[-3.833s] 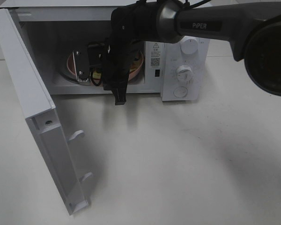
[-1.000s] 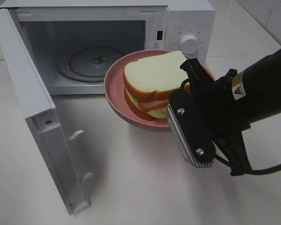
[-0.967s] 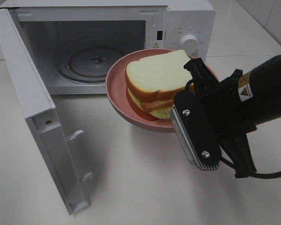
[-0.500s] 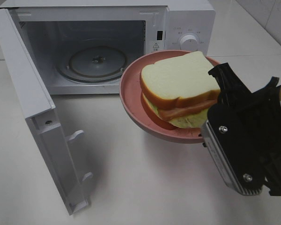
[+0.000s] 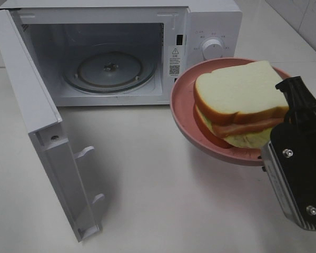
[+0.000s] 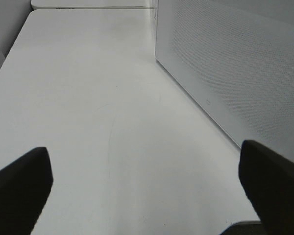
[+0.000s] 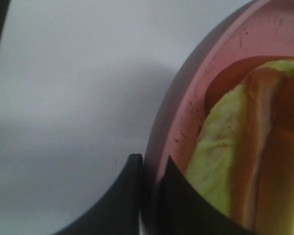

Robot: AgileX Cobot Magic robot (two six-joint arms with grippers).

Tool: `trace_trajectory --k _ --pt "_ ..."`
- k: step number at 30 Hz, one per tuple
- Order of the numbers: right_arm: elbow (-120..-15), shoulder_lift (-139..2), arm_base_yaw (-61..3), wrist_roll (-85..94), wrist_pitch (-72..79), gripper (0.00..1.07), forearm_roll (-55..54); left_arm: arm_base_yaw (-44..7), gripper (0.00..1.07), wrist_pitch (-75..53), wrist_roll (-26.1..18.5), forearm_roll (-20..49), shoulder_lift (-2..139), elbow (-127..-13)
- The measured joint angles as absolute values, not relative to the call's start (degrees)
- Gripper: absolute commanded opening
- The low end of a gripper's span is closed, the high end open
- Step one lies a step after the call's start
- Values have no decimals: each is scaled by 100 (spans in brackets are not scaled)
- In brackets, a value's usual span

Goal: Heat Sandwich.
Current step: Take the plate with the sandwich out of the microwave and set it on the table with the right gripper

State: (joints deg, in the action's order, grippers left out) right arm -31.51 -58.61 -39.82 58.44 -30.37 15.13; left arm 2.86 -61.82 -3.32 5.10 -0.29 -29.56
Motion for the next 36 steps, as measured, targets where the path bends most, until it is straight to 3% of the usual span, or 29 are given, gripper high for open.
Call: trace_trajectory --k 17,36 --pt "-3151 -5844 -3982 2212 -3908 0 2670 286 98 -6182 -332 510 -29 -2956" --pt "-3151 -5844 -3982 -441 -4968 0 2836 286 98 -6182 -332 510 -29 -2956"
